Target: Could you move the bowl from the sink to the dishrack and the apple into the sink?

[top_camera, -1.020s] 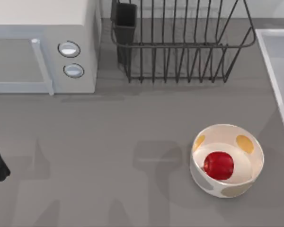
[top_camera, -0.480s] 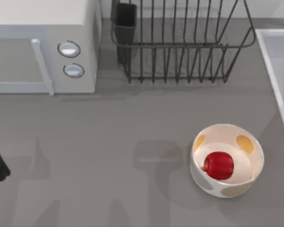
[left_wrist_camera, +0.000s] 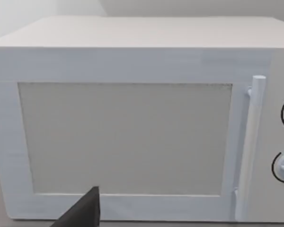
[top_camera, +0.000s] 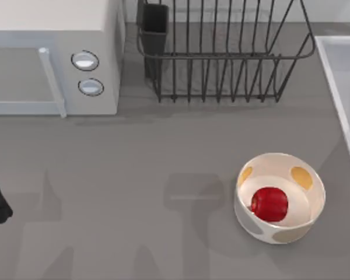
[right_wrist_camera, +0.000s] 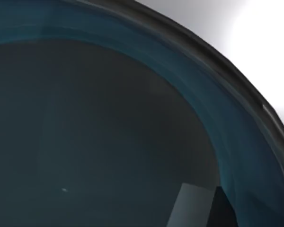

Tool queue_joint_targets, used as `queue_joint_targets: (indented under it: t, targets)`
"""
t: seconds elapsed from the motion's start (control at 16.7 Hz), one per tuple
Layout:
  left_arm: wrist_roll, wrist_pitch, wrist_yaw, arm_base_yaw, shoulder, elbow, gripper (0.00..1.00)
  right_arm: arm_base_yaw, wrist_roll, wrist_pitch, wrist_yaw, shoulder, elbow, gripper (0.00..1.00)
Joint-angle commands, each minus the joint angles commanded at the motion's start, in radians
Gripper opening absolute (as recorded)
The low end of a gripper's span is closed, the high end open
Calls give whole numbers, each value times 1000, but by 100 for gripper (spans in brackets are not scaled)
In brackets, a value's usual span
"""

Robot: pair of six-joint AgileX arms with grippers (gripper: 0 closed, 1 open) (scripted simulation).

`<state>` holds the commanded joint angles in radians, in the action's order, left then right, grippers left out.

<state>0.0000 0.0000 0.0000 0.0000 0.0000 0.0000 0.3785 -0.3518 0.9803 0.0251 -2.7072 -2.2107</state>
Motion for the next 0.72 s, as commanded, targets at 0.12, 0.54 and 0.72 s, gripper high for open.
queue_joint_targets:
  t: [0.12,0.54,0.72]
  targets:
    - [0,0,0,0,0,0,100,0,0,0,0,0,0,0]
    - [0,0,0,0,0,0,100,62,-61,90,9,171,85,0]
    - [0,0,0,0,0,0,100,132,-138,199,17,387,190,0]
